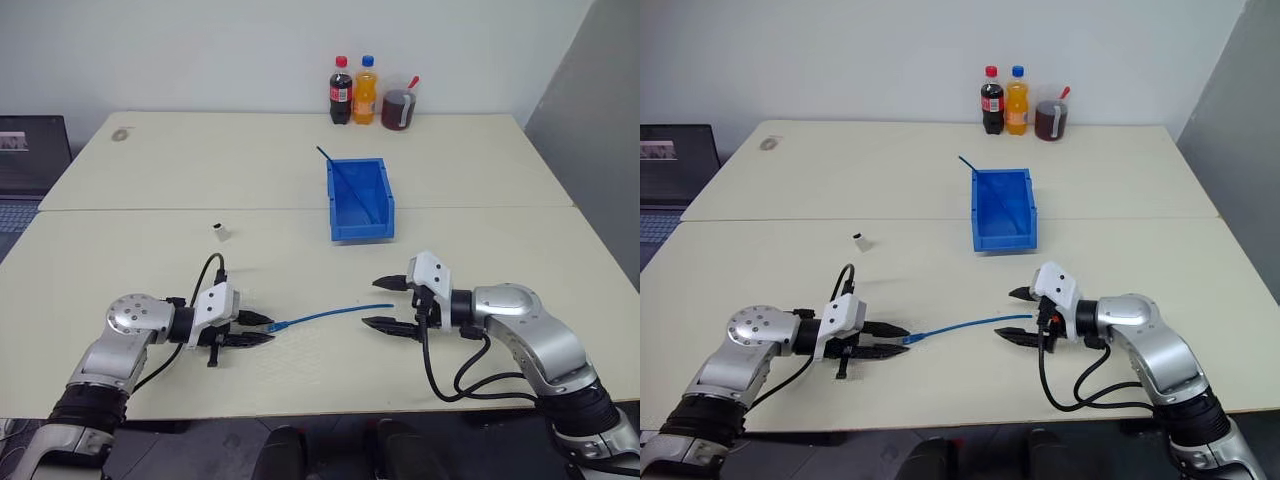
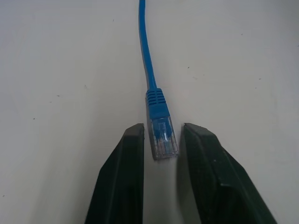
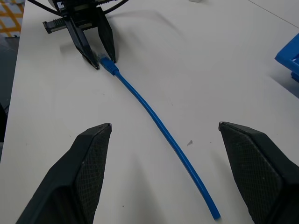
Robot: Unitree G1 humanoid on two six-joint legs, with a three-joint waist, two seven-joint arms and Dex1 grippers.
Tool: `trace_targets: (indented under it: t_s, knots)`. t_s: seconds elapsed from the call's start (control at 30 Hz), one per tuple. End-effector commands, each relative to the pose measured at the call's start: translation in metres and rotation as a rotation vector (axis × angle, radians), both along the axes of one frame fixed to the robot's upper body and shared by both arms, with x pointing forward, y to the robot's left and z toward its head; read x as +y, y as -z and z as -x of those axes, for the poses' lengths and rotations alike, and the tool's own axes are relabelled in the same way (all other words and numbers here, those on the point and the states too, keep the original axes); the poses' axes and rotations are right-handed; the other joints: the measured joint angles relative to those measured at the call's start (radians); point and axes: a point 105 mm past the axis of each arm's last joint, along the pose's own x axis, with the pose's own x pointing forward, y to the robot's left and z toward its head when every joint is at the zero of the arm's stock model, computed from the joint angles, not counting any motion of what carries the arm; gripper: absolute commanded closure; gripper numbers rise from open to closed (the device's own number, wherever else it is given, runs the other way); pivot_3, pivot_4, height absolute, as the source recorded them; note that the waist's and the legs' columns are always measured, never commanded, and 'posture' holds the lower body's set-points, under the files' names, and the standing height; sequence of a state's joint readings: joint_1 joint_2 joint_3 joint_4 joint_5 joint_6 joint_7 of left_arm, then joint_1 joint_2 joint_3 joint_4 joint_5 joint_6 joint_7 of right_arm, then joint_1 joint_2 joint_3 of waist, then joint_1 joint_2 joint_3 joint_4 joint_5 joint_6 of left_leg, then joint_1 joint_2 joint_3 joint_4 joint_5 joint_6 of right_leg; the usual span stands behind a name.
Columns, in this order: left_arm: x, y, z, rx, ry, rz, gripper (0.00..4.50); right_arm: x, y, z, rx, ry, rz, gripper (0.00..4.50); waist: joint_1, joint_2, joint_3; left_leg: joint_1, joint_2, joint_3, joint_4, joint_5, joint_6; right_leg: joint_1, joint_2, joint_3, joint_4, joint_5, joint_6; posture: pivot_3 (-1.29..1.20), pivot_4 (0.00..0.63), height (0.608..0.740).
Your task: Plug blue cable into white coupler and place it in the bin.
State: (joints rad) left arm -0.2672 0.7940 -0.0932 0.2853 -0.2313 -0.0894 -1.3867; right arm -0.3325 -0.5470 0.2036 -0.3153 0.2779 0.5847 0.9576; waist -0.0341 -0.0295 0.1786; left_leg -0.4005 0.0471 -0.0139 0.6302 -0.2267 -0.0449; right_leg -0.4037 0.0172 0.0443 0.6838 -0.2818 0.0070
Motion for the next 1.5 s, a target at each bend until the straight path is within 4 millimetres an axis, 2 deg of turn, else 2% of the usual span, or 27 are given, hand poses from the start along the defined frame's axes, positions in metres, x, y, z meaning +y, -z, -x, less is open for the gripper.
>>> trace_targets:
  t_s: [0.03,0.07,0.27,0.33,0.37,0.47,0.6,0.7,0.93,1.1,1.27,1.5]
  knots:
    - [0.012,0.02,0.013,0.104,-0.016,-0.065,4.14,-0.002,-0.014,-0.005,-0.048,0.003,-0.024,0.62,-0.002,0.0,0.0,0.0,0.0,0.0,0.0,0.0,0.0,0.0,0.0,0.0,0.0,0.0,0.0,0.0,0.15,0.74]
    - [0.013,0.02,0.014,0.105,-0.015,-0.067,4.25,-0.001,-0.014,-0.005,-0.049,0.001,-0.024,0.62,-0.003,0.0,0.0,0.0,0.0,0.0,0.0,0.0,0.0,0.0,0.0,0.0,0.0,0.0,0.0,0.0,0.15,0.74]
    - [0.019,0.022,0.013,0.09,-0.053,-0.08,4.25,0.002,-0.017,-0.007,-0.049,-0.006,-0.041,0.62,-0.007,0.001,0.0,0.001,0.001,0.0,0.0,0.0,0.0,0.0,0.001,0.0,0.001,0.0,0.0,0.0,0.15,0.74]
    - [0.012,0.012,0.005,0.094,-0.113,-0.02,4.25,0.005,-0.022,-0.005,-0.031,-0.005,-0.073,0.62,-0.009,0.001,0.0,0.001,0.001,0.0,0.0,0.0,0.0,0.0,0.001,0.0,0.001,0.0,0.0,0.0,0.15,0.74]
    - [0.007,0.004,0.0,0.108,-0.148,0.026,4.25,0.007,-0.025,-0.003,-0.016,-0.007,-0.092,0.62,-0.009,0.001,0.0,0.001,0.001,0.0,0.0,0.0,0.0,0.0,0.001,0.0,0.001,0.0,0.0,0.0,0.15,0.74]
    - [-0.023,-0.048,-0.012,0.224,-0.237,0.296,4.25,0.011,-0.03,0.01,0.044,-0.031,-0.142,0.62,-0.006,0.0,0.0,-0.001,0.001,-0.001,0.001,0.0,0.0,-0.001,0.001,0.0,0.004,0.0,0.0,0.0,0.15,0.74]
    - [-0.046,-0.099,0.001,0.412,-0.208,0.52,4.25,0.01,-0.032,0.027,0.176,-0.063,-0.205,0.62,0.003,-0.003,0.001,-0.005,0.001,-0.008,0.006,0.0,0.0,-0.001,0.001,-0.002,0.004,0.0,0.0,0.0,0.15,0.74]
    - [-0.057,-0.117,0.012,0.513,-0.172,0.615,4.25,0.014,-0.035,0.037,0.27,-0.096,-0.252,0.62,0.0,-0.003,0.001,-0.005,0.0,-0.008,0.006,0.0,0.0,-0.001,0.0,-0.003,0.004,0.0,0.001,0.0,0.15,0.74]
    - [-0.066,-0.114,0.033,0.64,-0.154,0.661,4.25,0.023,-0.055,0.03,0.419,-0.123,-0.39,0.62,-0.017,-0.003,0.001,-0.002,0.0,-0.008,0.006,0.0,0.0,-0.001,0.0,-0.001,0.008,-0.001,0.001,0.0,0.15,0.74]
    - [-0.071,-0.109,0.043,0.691,-0.144,0.677,4.25,0.032,-0.069,0.036,0.499,-0.192,-0.452,0.62,-0.016,-0.003,0.001,-0.002,0.0,-0.009,0.006,0.0,0.0,-0.001,0.001,-0.001,0.009,-0.001,0.0,0.0,0.15,0.74]
    - [-0.079,-0.109,0.047,0.7,-0.12,0.689,4.25,0.043,-0.069,0.044,0.54,-0.233,-0.454,0.62,-0.014,-0.003,0.001,-0.002,-0.001,-0.008,0.006,0.0,0.0,-0.001,0.0,0.0,0.008,-0.001,0.0,0.0,0.15,0.74]
    - [-0.085,-0.11,0.052,0.719,-0.098,0.708,4.25,0.051,-0.071,0.042,0.556,-0.25,-0.469,0.62,-0.014,-0.003,0.001,-0.003,-0.001,-0.008,0.006,0.0,0.0,-0.001,0.0,0.0,0.007,-0.001,0.0,0.0,0.15,0.74]
